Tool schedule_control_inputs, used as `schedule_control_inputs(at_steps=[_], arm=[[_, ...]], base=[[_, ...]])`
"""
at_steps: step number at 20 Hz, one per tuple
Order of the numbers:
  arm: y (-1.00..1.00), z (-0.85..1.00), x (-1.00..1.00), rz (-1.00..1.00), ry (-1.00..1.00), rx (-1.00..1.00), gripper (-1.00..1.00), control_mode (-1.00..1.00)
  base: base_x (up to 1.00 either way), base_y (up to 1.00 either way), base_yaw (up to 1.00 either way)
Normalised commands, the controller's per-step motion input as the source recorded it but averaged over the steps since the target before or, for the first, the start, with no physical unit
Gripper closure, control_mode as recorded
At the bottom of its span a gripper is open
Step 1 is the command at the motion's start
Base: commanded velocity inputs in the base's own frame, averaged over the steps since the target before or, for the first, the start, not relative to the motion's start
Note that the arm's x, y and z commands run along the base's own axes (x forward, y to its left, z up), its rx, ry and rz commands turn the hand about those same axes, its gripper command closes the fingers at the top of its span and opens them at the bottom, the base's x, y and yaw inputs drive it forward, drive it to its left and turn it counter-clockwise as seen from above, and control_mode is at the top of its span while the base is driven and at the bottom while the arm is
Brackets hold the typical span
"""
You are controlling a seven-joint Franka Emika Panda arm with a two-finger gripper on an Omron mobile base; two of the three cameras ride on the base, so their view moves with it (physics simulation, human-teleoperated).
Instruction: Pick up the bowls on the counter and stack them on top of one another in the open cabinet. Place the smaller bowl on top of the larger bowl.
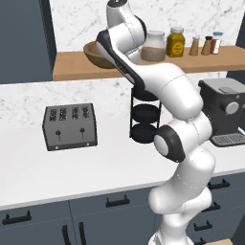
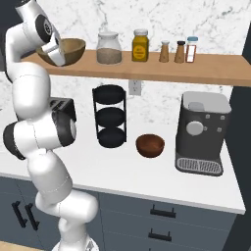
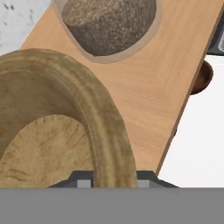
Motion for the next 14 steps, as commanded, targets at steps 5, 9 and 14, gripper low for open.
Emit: schedule_control_inputs(at_steps=[5, 9, 14], arm=[[0.0, -0.01, 0.3, -0.01, 0.0, 0.0, -1.0, -1.0], [0.0, 0.07, 0.29, 0.0, 0.0, 0.02, -1.0, -1.0], [0.0, 0.2, 0.13, 0.0, -0.02, 0.05, -1.0, -1.0]], base=[[0.0, 0.0, 0.0], [0.0, 0.0, 0.0], [0.0, 0.0, 0.0]])
